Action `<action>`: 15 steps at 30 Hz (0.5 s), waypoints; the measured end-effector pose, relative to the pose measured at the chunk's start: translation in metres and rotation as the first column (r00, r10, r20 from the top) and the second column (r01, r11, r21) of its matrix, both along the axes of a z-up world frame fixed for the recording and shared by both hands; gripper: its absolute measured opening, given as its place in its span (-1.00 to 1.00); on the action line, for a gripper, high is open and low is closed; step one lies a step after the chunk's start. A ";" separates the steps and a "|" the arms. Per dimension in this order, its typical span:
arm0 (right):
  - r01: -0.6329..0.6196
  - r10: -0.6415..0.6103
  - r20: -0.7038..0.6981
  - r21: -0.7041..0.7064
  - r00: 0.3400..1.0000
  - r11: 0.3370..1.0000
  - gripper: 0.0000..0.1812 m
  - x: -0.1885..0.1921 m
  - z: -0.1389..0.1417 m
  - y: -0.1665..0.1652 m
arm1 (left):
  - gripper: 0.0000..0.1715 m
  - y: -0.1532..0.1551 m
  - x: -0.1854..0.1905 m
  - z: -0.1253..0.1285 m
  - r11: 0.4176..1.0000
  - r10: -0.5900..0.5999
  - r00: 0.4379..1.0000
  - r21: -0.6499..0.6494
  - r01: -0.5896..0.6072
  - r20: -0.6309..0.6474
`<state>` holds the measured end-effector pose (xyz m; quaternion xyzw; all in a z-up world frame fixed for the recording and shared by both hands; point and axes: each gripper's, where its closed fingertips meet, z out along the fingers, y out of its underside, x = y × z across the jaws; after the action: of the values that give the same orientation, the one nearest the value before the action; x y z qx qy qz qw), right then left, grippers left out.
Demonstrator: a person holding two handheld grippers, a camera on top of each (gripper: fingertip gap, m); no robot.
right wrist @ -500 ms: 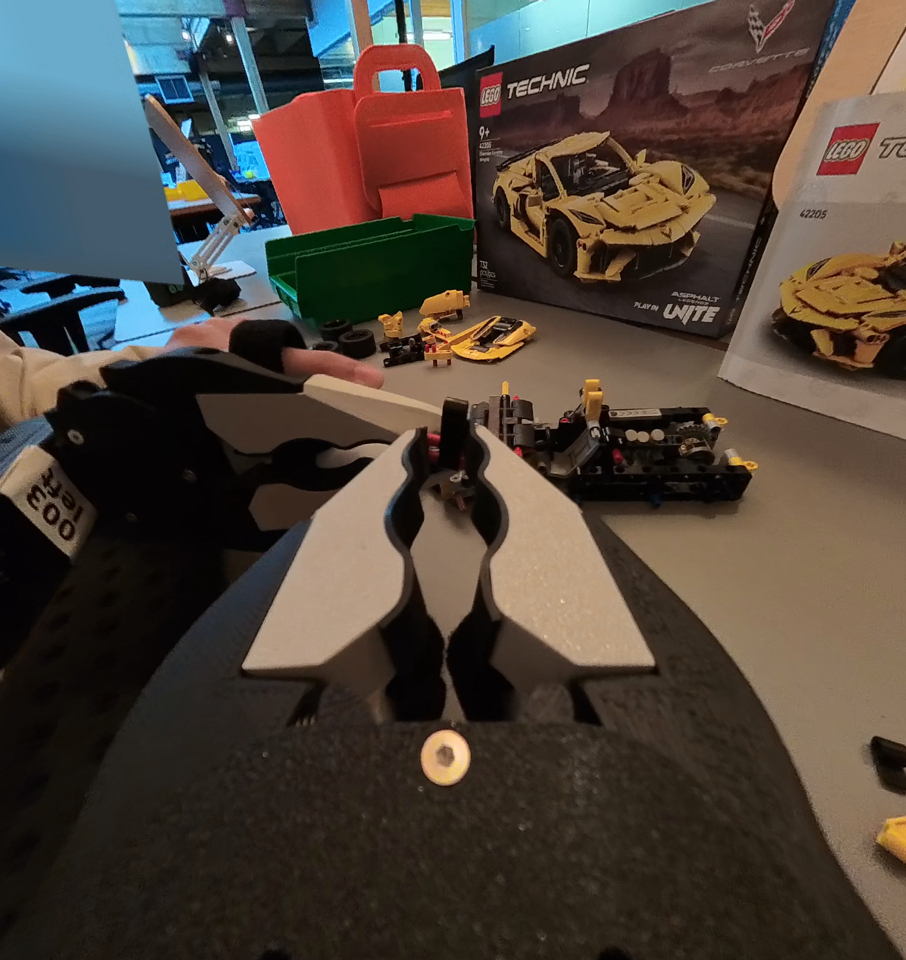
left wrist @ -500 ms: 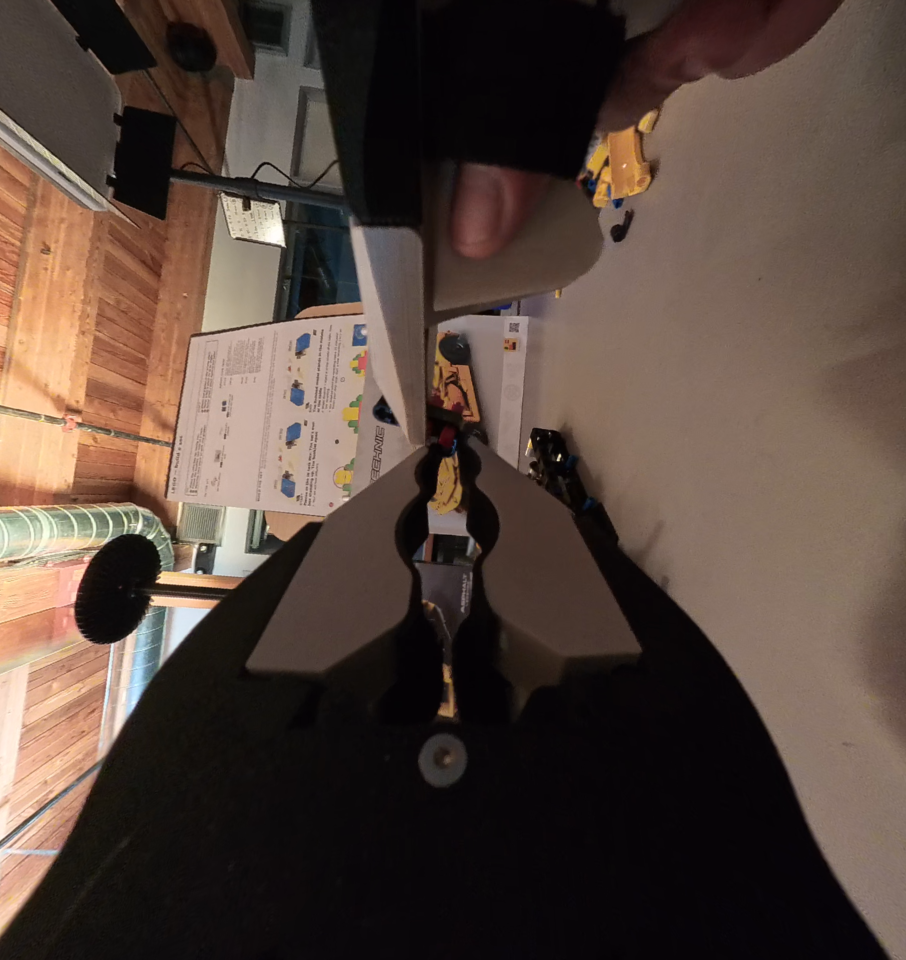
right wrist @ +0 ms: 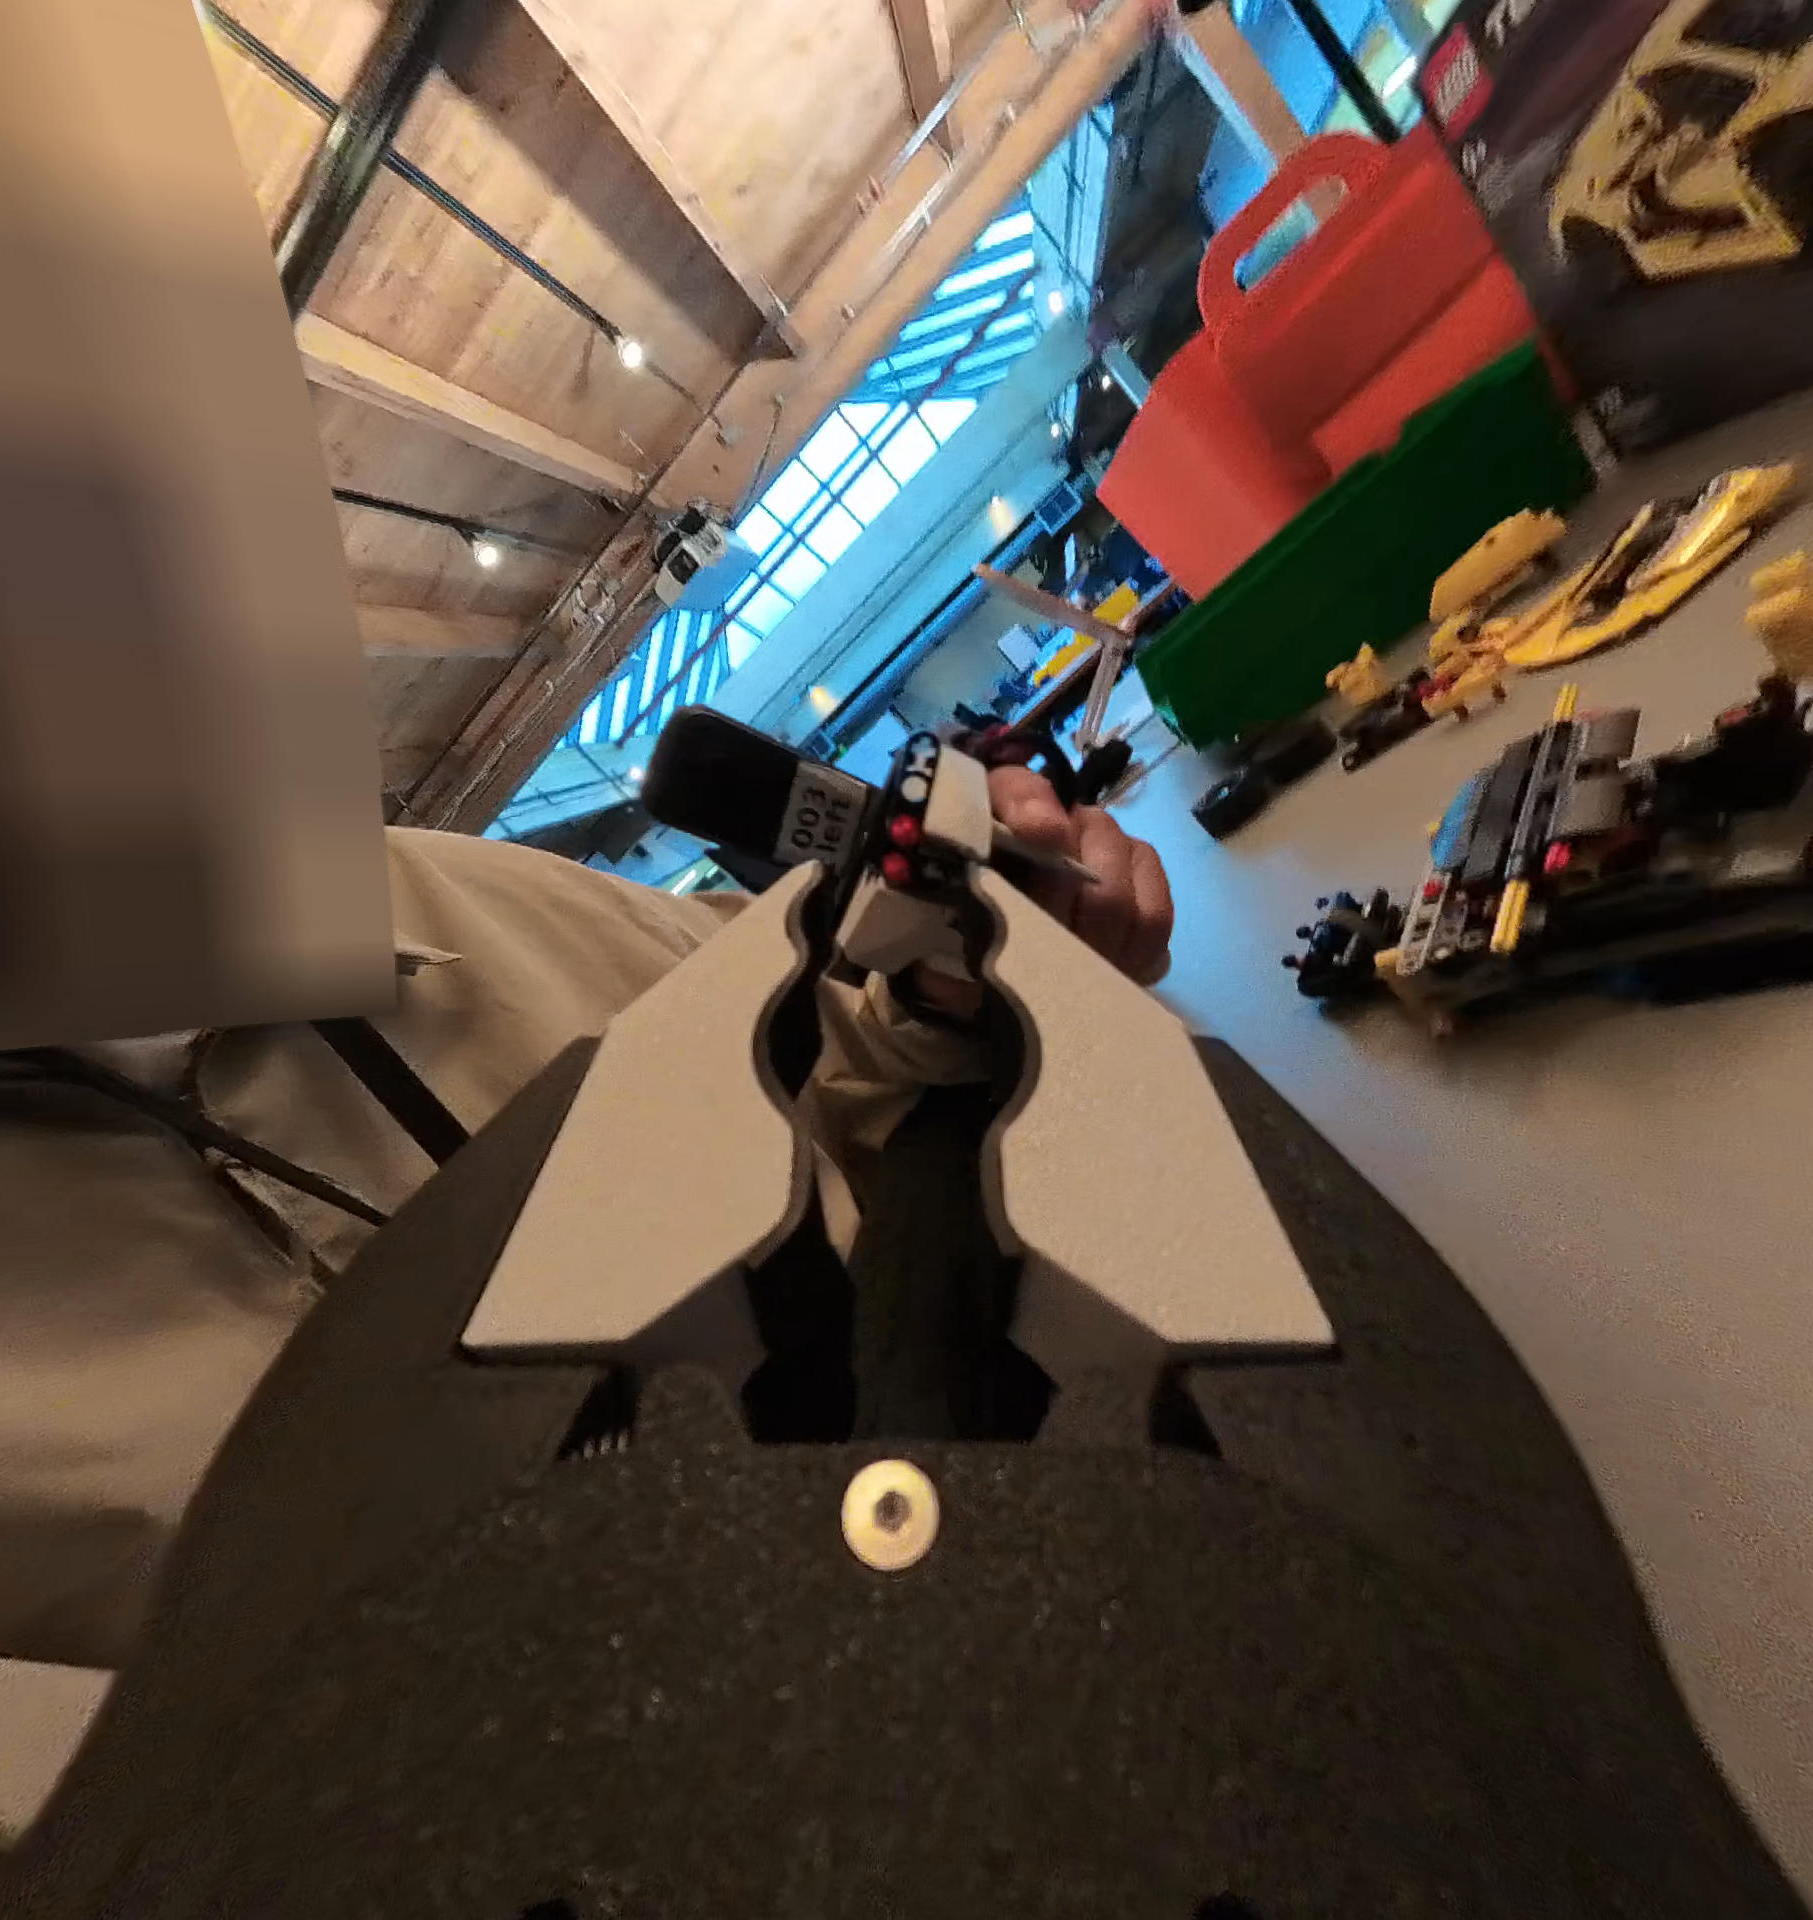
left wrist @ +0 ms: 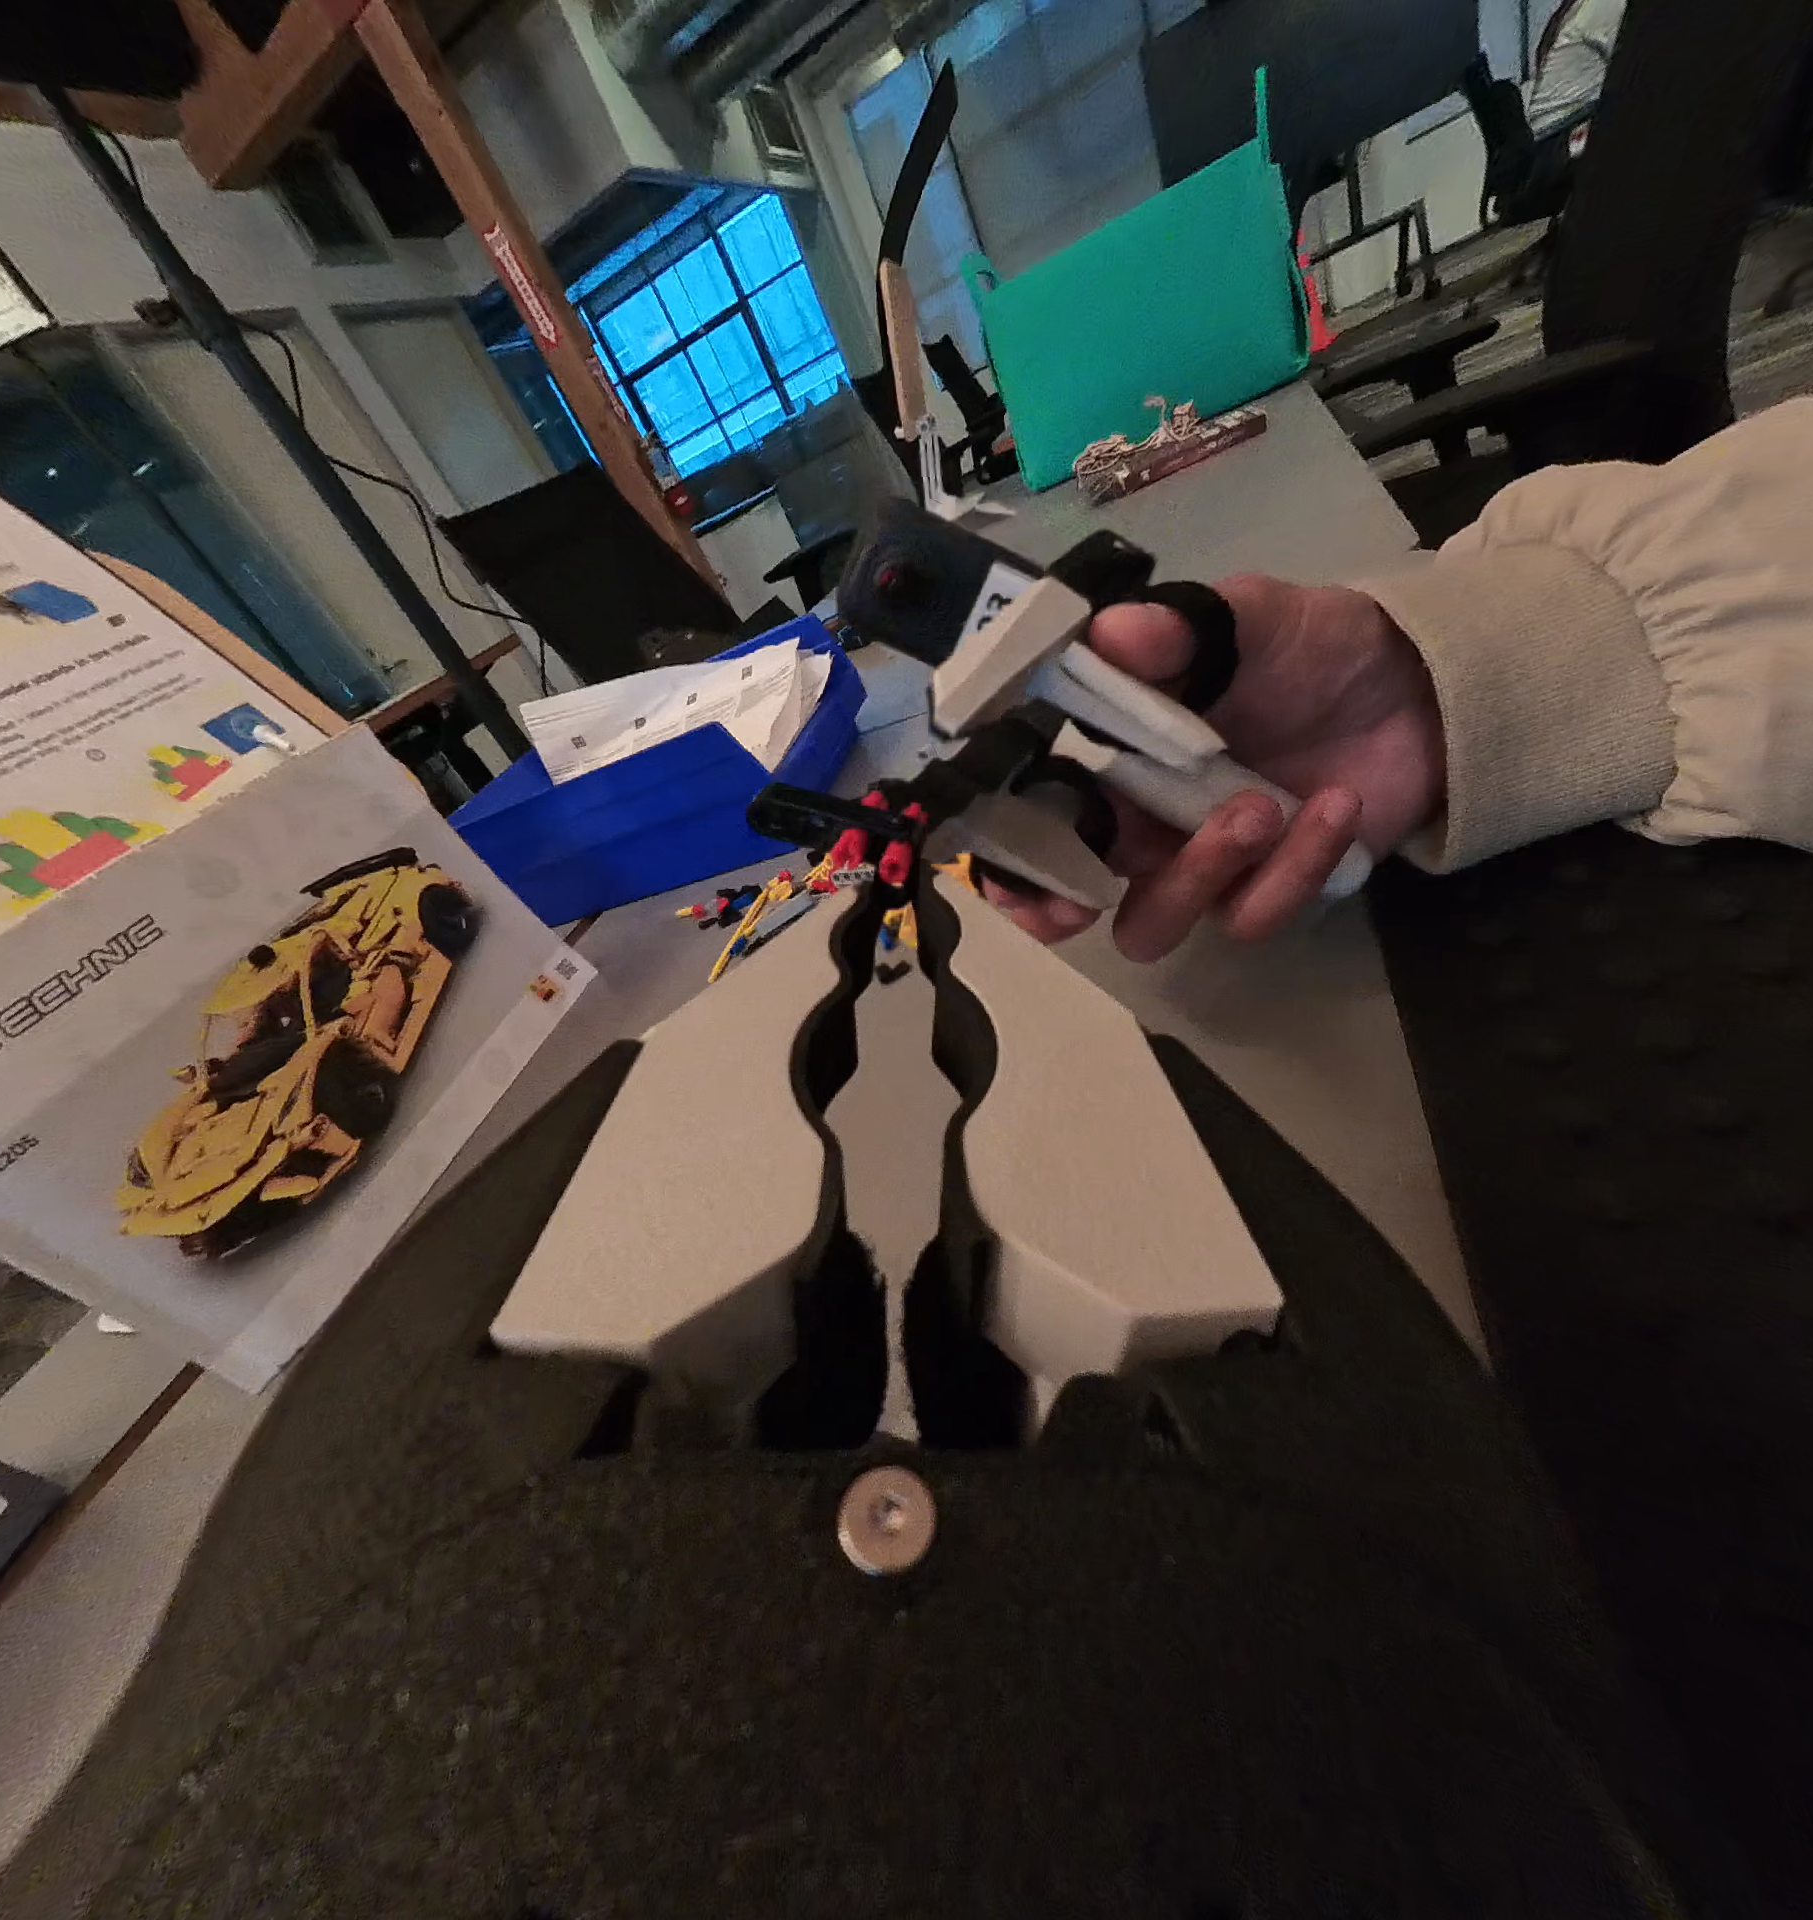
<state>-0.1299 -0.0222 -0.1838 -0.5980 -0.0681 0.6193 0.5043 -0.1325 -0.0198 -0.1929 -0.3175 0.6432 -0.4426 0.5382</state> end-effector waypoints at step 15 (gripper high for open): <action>0.014 -0.014 0.062 -0.003 0.998 1.000 -0.97 -0.007 -0.006 0.001 | -0.92 -0.007 0.003 -0.011 0.999 -0.015 0.999 0.042 0.017 -0.044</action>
<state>-0.1365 -0.0212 -0.1898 -0.6182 -0.0786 0.5969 0.5053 -0.1297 -0.0268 -0.2043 -0.3103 0.6666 -0.4261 0.5270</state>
